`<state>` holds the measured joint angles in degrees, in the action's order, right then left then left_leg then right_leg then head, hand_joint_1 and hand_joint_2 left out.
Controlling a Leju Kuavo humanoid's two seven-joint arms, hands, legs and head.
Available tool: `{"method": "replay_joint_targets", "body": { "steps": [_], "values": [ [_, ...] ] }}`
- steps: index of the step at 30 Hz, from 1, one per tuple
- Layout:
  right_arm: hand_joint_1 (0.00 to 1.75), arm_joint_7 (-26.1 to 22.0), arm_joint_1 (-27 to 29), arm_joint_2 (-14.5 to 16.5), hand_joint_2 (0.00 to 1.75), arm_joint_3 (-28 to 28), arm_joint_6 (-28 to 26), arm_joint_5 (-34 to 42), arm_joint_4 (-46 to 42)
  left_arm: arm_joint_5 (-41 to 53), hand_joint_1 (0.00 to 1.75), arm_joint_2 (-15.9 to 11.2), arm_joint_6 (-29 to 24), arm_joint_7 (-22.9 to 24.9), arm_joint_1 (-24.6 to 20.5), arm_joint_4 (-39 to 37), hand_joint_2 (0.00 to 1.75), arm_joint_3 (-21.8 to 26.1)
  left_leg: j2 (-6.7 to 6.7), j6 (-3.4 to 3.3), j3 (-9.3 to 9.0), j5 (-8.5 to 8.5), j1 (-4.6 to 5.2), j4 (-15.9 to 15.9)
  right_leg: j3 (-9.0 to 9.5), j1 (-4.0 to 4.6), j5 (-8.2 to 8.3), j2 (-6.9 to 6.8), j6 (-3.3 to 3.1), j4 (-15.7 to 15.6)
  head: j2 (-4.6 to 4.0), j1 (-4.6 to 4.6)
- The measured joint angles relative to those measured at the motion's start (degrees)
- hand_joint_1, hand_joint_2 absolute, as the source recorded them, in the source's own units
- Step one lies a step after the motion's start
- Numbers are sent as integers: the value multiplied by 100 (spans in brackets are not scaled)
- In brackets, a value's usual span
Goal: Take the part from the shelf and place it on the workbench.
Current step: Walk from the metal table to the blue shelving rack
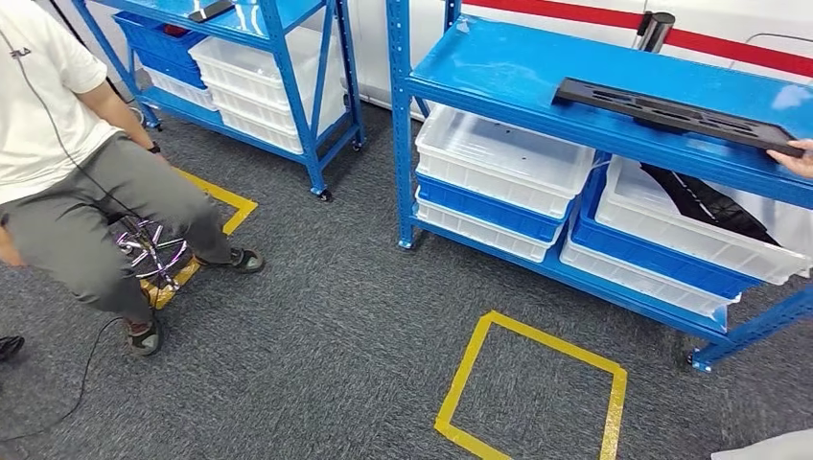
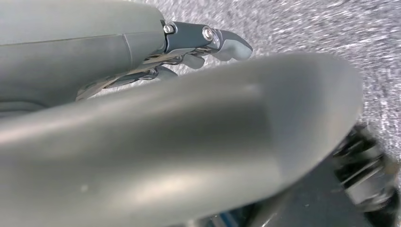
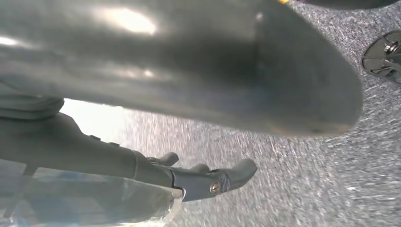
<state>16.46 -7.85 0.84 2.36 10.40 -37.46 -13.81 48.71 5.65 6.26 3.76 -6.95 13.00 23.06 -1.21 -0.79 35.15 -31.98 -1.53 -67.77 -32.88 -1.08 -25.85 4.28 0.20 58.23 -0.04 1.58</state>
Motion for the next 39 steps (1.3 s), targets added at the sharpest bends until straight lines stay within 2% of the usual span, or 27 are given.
{"method": "replay_joint_targets", "body": {
  "steps": [2, 3, 4, 6, 8, 10, 12, 13, 14, 15, 16, 17, 19, 21, 22, 24, 25, 26, 27, 28, 29, 31, 32, 33, 36, 37, 39],
  "values": [
    [0, 9, -9, 22, 0, -2, 0, 0, -1, -6, 0, -23, -4, -9, 0, 0, 0, 0, -301, -116, -292, 320, 25, 691, -1, 17, 7, 137, 16, 6, 0, -13],
    [0, 14, -15, 34, 0, -3, 0, 0, -1, -14, 0, -34, -12, -21, -1, 0, 0, 1, -401, -154, -364, 370, 42, 865, -17, 12, 15, 197, 33, 7, 0, -15],
    [0, 19, -17, 44, 0, -5, 0, 0, -1, -30, 0, -40, -23, -49, -4, 1, 0, 1, -418, -177, -379, 358, 64, 909, -38, 4, 26, 253, 62, 3, 0, -19],
    [0, 21, -10, 48, 0, -16, 0, 0, -1, -79, 0, -28, -65, -163, -16, 3, 0, 2, -270, -202, -416, 406, 76, 997, -100, 0, 56, 322, 133, -14, 0, -14],
    [0, 20, -13, 44, 0, -36, 0, -1, -1, -120, 0, -17, -126, -312, -24, 7, 0, 4, -108, -236, -471, 482, 55, 1135, -251, 35, -53, 92, 144, 195, 0, -31],
    [0, 17, -33, 31, 0, -46, 0, -3, -1, -133, 0, -13, -175, -406, -22, 7, 0, 6, 78, -252, -493, 508, 58, 1192, -580, 45, -369, -235, 99, 842, 0, -55],
    [0, 17, -40, 13, 0, -49, 5, -7, -1, -138, 0, -8, -205, -441, -21, 7, 0, 6, 269, -248, -488, 500, 69, 1188, -887, 22, -602, -342, 124, 1479, 0, -72],
    [0, 18, -34, 5, 0, -49, 11, -10, -1, -141, 0, 0, -219, -450, -23, 7, 0, 6, 353, -239, -488, 493, 69, 1185, -905, 3, -599, -367, 174, 1544, 0, -74],
    [0, 19, -29, -3, 0, -50, 17, -15, -1, -144, 0, 12, -233, -457, -25, 7, 0, 6, 430, -224, -495, 483, 64, 1182, -797, -18, -510, -401, 242, 1369, 0, -78],
    [0, 20, -28, -12, 0, -50, 22, -21, -1, -147, 0, 26, -244, -465, -29, 7, 0, 6, 501, -201, -509, 468, 58, 1177, -583, -43, -371, -474, 312, 1000, 0, -79],
    [0, 20, -35, -14, 0, -50, 25, -27, -1, -157, 0, 35, -255, -474, -33, 8, 0, 6, 567, -165, -524, 443, 68, 1166, -342, -57, -232, -629, 354, 572, 0, -90],
    [0, 22, -48, -14, 0, -50, 25, -35, -1, -168, 0, 42, -263, -488, -38, 9, 0, 6, 628, -122, -544, 413, 82, 1153, -140, -57, -118, -757, 362, 224, 0, -101],
    [0, 29, -68, -9, 0, -50, 26, -48, -1, -188, 0, 46, -270, -519, -59, 11, 0, 5, 737, -47, -583, 363, 115, 1133, 21, -36, -25, -881, 287, -64, 0, -81],
    [0, 44, -67, -13, 0, -50, 27, -54, -1, -193, 0, 51, -272, -542, -92, 15, 0, 4, 827, 10, -619, 336, 91, 1126, 7, -41, -7, -736, 185, -59, 0, -35],
    [0, 50, -65, -15, 0, -50, 28, -57, -1, -195, 0, 54, -272, -549, -106, 17, 0, 4, 779, 39, -617, 287, 66, 1083, 4, -53, 0, -666, 145, -60, 0, -26],
    [0, 54, -73, -14, 0, -50, 28, -60, -1, -196, 0, 56, -274, -555, -112, 22, 0, 4, 476, 91, -452, -5, 23, 674, 7, -83, 23, -527, 63, -69, 0, -6],
    [0, 54, -77, -10, 44, -50, 28, -61, -1, -196, 0, 56, -273, -556, -108, 21, 0, 4, 302, 103, -280, -214, 16, 299, 1, -71, 27, -460, 38, -68, 0, 2],
    [0, 54, -79, -6, 87, -50, 29, -64, -1, -197, 0, 57, -269, -558, -100, 21, 0, 4, 197, 109, -71, -400, 14, -119, -3, -55, 31, -389, 16, -67, 0, 6],
    [0, 55, -77, -3, 131, -50, 30, -72, -1, -200, 0, 57, -265, -565, -94, 20, 0, 4, 152, 105, 104, -494, 15, -440, -4, -39, 33, -321, 9, -66, 0, 9],
    [0, 59, -72, -2, 175, -50, 30, -85, -1, -205, 0, 58, -261, -577, -90, 20, 0, 4, 137, 90, 202, -470, 18, -574, -1, -23, 33, -263, 8, -64, 0, 7],
    [0, 62, -67, -3, 175, -50, 29, -98, -1, -218, 0, 58, -257, -594, -90, 20, 0, 4, 131, 61, 192, -326, 23, -480, 7, -7, 33, -210, 7, -64, 0, 8],
    [0, 69, -65, -2, 175, -50, 27, -114, -1, -257, 0, 55, -241, -639, -98, 20, 0, 4, 89, -42, -92, 135, 49, 239, 30, 12, 33, -133, 8, -66, 0, 8],
    [0, 69, -67, 3, 175, -50, 26, -116, -1, -282, 0, 50, -231, -659, -105, 20, 0, 4, 64, -100, -246, 305, 70, 604, 33, 35, 33, -104, 12, -63, 0, 3],
    [0, 69, -69, 7, 175, -50, 25, -117, -1, -309, 0, 48, -219, -680, -112, 20, 0, 4, 44, -121, -352, 409, 89, 865, 23, 55, 23, -92, 8, -50, 0, 2],
    [0, 69, -71, 1, 175, -50, 19, -120, -1, -396, 0, 61, -182, -730, -120, 22, 0, 10, 39, -2, -383, 444, 125, 1025, -25, 86, -1, -105, -4, -19, 0, -11],
    [0, 69, -72, 0, 175, -50, 17, -119, -1, -414, 0, 63, -172, -739, -117, 22, 0, 17, 36, 11, -375, 446, 137, 1023, -27, 79, 5, -112, 4, -23, 0, -17],
    [0, 68, -74, 2, 175, -50, 16, -119, -1, -429, 0, 62, -166, -748, -116, 22, 0, 28, 32, -38, -365, 456, 168, 1015, -25, 51, 20, -120, 33, -31, 0, -17]
  ]
}}
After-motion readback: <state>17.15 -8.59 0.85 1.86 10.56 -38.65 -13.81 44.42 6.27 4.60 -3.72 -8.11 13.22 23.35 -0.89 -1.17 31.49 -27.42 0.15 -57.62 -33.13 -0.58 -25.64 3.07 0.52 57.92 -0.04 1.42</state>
